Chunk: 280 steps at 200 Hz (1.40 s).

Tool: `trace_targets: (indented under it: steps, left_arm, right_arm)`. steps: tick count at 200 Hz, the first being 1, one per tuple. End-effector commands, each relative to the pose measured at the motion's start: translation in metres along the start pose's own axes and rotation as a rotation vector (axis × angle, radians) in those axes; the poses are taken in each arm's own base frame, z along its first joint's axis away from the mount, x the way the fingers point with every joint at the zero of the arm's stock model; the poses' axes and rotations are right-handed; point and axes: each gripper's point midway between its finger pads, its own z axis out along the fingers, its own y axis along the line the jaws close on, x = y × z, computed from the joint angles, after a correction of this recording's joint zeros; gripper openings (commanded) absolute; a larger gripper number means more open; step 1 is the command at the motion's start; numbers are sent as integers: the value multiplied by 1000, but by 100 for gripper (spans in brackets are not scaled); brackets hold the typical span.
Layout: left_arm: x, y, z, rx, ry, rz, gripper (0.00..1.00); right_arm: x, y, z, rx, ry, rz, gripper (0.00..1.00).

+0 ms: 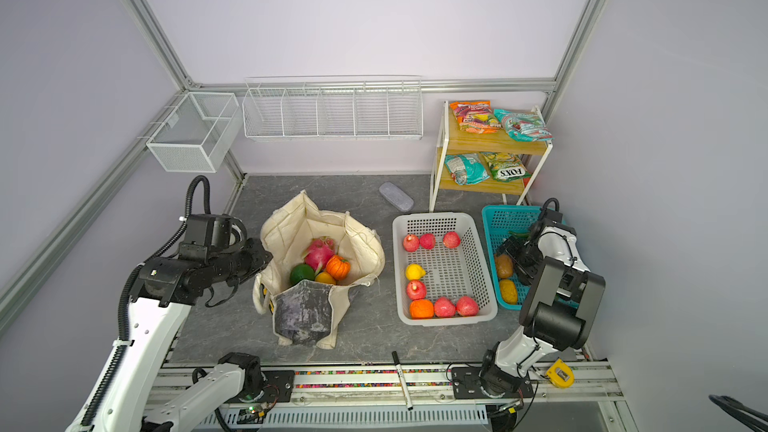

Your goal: Place the food into the grocery bag and tie it

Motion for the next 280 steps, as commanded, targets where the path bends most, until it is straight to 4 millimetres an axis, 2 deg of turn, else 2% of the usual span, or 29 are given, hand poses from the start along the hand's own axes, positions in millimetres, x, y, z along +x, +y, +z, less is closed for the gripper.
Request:
trace_targets:
  steps: [1,68,104,131,147,174,217,244,272,280]
  left_arm:
    - [8,5,0,-10,16,1,0]
    - [9,8,1,-15,15,-2,0]
    - [9,8,3,-17,16,-6,0]
    - [8,8,5,-22,18,-3,0]
    - [7,7,7,-22,21,-1,0]
    - [6,6,11,-21,24,2,0]
    - [4,4,15,-18,31,6,0]
    - [3,5,16,-24,29,10,0]
    - [2,6,16,-30,29,16,0]
    - [2,5,16,-31,30,16,0]
  right_arm:
    - [4,-2,8,12,20,9,89]
    - [-13,4,11,39,-5,27,94]
    - [-19,14,12,14,-7,49,84]
    - [-25,20,5,1,-26,50,74]
    - [-27,21,3,0,-31,52,71]
    - [-24,22,5,9,-23,44,73]
    - [-13,17,11,81,13,0,84]
    - [-7,8,9,137,33,-31,83]
    - [-7,1,6,180,38,-71,76]
    - [-1,-4,5,202,68,-74,75]
